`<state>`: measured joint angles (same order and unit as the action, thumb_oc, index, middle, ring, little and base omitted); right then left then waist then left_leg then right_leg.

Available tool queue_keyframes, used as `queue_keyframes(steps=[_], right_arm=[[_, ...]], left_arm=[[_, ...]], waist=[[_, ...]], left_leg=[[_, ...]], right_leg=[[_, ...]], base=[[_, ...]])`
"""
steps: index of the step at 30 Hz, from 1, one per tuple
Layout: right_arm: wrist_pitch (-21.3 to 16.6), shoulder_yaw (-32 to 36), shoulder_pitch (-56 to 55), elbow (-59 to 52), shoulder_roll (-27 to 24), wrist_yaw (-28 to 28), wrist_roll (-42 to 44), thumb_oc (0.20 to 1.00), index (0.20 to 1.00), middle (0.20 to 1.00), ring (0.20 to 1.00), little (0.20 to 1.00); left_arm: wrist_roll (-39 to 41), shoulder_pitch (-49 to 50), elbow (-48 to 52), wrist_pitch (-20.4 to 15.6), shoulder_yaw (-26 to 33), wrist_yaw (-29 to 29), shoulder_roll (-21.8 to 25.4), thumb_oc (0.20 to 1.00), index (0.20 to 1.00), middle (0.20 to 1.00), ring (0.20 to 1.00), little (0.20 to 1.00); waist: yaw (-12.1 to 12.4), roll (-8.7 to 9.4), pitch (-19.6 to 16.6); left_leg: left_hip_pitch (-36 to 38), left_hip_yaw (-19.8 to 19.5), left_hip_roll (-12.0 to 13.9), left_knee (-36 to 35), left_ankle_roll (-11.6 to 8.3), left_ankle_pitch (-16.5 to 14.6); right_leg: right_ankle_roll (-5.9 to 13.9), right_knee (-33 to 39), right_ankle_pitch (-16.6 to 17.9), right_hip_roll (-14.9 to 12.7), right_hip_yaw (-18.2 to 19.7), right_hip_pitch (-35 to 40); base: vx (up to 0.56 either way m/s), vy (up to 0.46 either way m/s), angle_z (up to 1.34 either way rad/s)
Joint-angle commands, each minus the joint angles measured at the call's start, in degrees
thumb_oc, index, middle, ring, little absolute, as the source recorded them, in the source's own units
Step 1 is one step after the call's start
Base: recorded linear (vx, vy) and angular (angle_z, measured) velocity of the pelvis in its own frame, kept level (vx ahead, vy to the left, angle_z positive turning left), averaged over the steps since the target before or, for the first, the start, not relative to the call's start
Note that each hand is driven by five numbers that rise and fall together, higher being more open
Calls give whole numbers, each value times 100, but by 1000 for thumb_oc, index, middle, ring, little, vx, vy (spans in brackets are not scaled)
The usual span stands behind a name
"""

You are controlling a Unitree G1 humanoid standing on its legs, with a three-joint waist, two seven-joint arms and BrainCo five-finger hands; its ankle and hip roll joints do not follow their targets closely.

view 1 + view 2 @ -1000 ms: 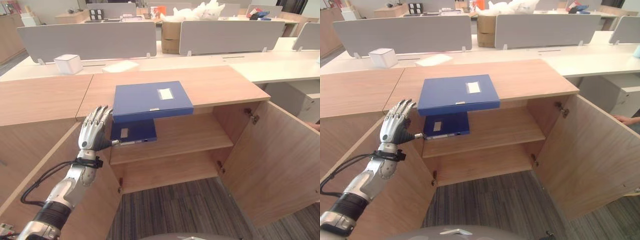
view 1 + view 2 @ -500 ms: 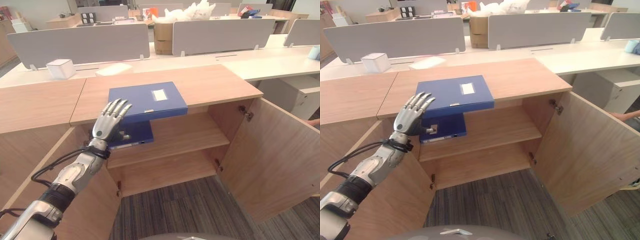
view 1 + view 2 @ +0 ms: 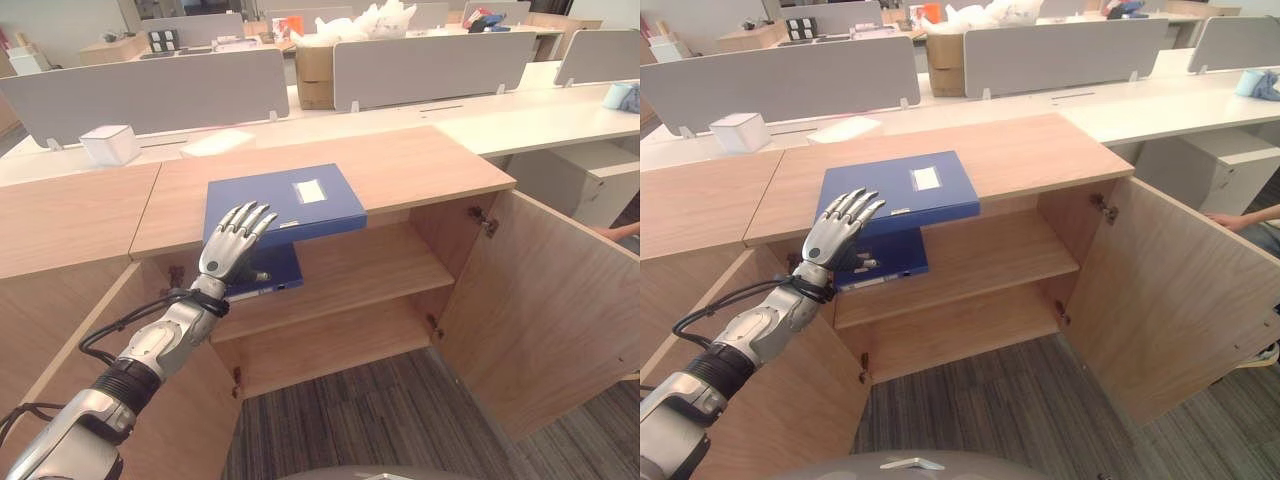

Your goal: Put the empty folder in the office cabinet

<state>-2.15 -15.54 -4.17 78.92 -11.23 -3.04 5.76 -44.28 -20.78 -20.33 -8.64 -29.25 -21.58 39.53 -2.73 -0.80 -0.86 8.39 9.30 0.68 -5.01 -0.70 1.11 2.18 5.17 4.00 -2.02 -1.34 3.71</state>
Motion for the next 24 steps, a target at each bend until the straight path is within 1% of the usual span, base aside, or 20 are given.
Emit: queue_keyframes(steps=[1,16,24], right_arm=[[-40,-86,371,351,-171,-106,157,1000,1000,1000,1000,1000],[-24,-37,325,409,-229,-104,125,1000,1000,1000,1000,1000],[-32,-14,308,384,-243,-122,142,1000,1000,1000,1000,1000]], left_arm=[[-85,-1052,-467,197,254,-166,137,1000,1000,1000,1000,1000],[-19,-1288,-681,342,367,-229,277,1000,1000,1000,1000,1000],[-6,-1375,-773,389,350,-241,257,1000,1000,1000,1000,1000]], waist=[[-98,93,82],[-115,99,100],[-145,110,140]], left_leg=[[66,-123,138,1,-269,-637],[32,-96,178,1,-307,-625],[6,-86,185,1,-314,-620]], right_leg=[[441,-17,-392,-244,-158,398],[439,-17,-403,-203,-172,359],[441,-17,-386,-189,-164,314]], base=[[0,0,0],[2,-2,-1],[0,0,0]])
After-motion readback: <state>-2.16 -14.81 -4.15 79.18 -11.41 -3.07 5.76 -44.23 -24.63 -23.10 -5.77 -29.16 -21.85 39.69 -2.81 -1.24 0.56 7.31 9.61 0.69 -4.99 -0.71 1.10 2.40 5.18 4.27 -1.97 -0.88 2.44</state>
